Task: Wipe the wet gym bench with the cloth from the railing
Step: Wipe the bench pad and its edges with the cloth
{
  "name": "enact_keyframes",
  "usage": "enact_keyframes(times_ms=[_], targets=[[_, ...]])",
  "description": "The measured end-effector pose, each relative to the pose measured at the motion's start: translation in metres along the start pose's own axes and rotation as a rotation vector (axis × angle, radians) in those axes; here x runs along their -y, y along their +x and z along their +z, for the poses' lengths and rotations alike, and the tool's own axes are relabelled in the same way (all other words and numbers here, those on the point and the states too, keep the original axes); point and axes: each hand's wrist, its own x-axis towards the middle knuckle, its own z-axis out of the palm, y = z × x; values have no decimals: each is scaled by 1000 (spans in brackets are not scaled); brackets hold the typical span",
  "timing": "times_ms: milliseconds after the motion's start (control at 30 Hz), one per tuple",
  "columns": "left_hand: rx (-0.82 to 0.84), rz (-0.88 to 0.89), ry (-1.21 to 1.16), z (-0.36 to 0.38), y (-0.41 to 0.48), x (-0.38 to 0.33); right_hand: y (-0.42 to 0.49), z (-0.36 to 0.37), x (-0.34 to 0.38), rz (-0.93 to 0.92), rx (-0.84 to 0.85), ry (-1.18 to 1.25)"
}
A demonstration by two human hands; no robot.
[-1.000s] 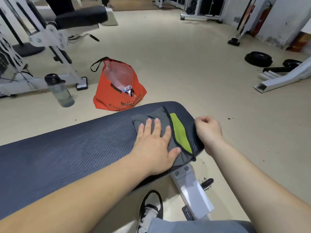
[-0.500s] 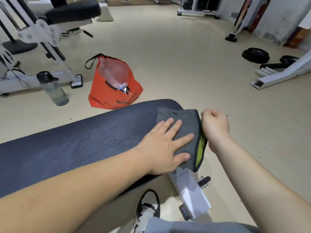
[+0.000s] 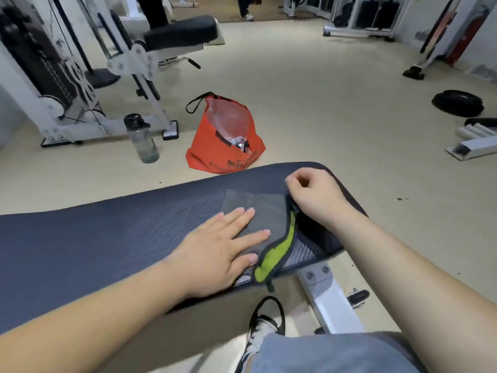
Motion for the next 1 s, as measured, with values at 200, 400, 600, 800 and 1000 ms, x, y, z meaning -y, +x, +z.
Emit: enact_keyframes(times_ms=[200, 400, 600, 800, 1000], targets=[[-20, -550, -45, 3, 2, 41, -5, 17, 32, -63, 98, -75], [-61, -54, -33, 9, -74, 19, -5, 51, 74, -159, 192, -108], [-66, -726, -16, 11, -85, 93, -12, 86, 112, -245, 334, -138], [-116, -255, -23, 19, -162, 56, -15, 124, 152, -301, 398, -166], [-97, -945, -51, 19, -217, 138, -31, 174, 193, -371, 518, -215]])
